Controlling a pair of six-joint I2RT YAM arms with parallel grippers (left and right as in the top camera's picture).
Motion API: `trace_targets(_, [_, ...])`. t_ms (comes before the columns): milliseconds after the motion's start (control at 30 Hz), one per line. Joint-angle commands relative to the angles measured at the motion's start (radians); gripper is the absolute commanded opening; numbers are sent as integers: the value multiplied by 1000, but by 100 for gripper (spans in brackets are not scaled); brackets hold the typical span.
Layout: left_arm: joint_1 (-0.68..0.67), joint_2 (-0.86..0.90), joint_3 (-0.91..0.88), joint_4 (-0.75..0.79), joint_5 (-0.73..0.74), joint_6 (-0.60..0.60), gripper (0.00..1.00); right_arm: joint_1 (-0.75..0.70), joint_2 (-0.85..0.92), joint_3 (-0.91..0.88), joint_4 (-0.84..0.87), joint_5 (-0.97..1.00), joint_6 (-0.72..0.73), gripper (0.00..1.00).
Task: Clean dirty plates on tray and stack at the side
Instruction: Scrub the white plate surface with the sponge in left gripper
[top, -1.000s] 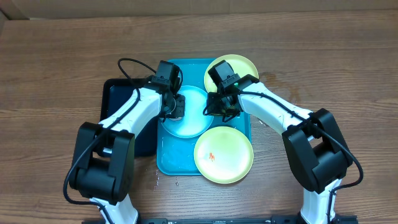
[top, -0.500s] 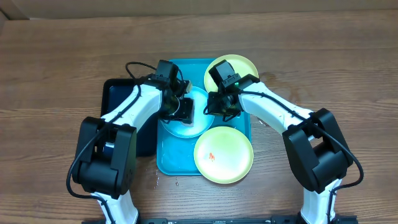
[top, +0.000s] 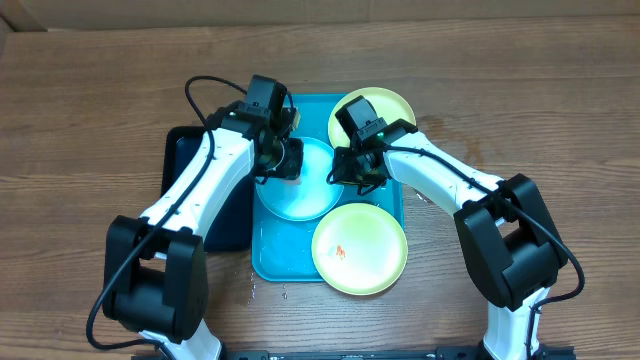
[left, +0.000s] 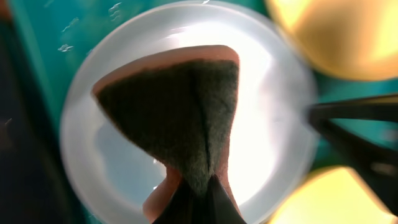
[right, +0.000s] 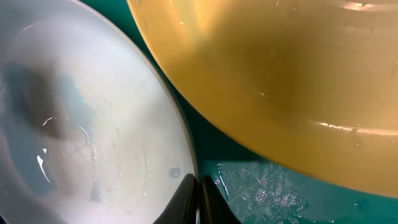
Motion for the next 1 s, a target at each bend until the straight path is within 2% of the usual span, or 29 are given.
trace_targets(0, [-5, 68, -26, 4, -104, -30, 4, 5, 2, -5, 3, -7, 8, 4])
trace_targets(233, [-5, 210, -30, 8, -90, -53, 4, 5, 2, -5, 3, -8, 8, 4])
trace_targets(300, [-5, 239, -29, 5, -21, -47, 4, 5, 2, -5, 3, -8, 8, 4])
trace_targets(467, [-4, 238, -11, 3, 286, 39, 4, 5, 2, -5, 4, -8, 8, 4])
trace_targets(567, [5, 213, 35, -11, 366, 38, 4, 5, 2, -5, 3, -8, 8, 4])
trace_targets(700, [11, 164, 129, -64, 344, 37, 4, 5, 2, -5, 0, -8, 8, 4])
trace_targets(767, [11, 125, 177, -82, 254, 16, 4, 6, 2, -5, -2, -8, 8, 4])
trace_targets(967, [-7, 112, 173, -121, 30, -19, 4, 6, 2, -5, -4, -8, 8, 4])
